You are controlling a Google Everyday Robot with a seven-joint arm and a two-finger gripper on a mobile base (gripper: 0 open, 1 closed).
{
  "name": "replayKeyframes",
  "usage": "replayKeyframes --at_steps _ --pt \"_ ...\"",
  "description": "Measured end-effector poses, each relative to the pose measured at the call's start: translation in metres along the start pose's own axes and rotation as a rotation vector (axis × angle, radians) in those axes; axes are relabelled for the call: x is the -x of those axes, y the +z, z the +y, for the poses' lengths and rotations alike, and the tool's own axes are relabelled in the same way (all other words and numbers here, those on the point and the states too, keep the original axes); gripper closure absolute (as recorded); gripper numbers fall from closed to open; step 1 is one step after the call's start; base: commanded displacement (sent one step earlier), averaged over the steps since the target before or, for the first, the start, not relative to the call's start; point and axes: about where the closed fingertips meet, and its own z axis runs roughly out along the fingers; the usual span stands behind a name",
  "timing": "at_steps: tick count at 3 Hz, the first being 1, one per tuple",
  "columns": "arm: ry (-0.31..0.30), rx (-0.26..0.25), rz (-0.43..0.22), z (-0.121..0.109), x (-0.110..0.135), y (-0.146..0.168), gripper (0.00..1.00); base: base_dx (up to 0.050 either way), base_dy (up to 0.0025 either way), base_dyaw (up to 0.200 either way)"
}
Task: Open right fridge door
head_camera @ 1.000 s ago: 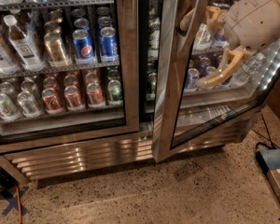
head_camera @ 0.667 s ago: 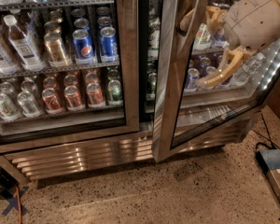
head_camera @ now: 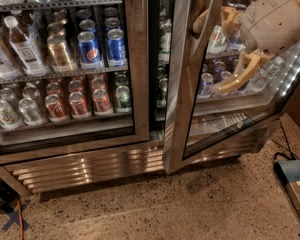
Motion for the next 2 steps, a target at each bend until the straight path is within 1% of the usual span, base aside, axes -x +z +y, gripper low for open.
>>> replayKeyframes --at_steps 2 --pt "0.0 0.0 0.0 0.0 0.0 0.0 0.38 0.0 0.0 0.0"
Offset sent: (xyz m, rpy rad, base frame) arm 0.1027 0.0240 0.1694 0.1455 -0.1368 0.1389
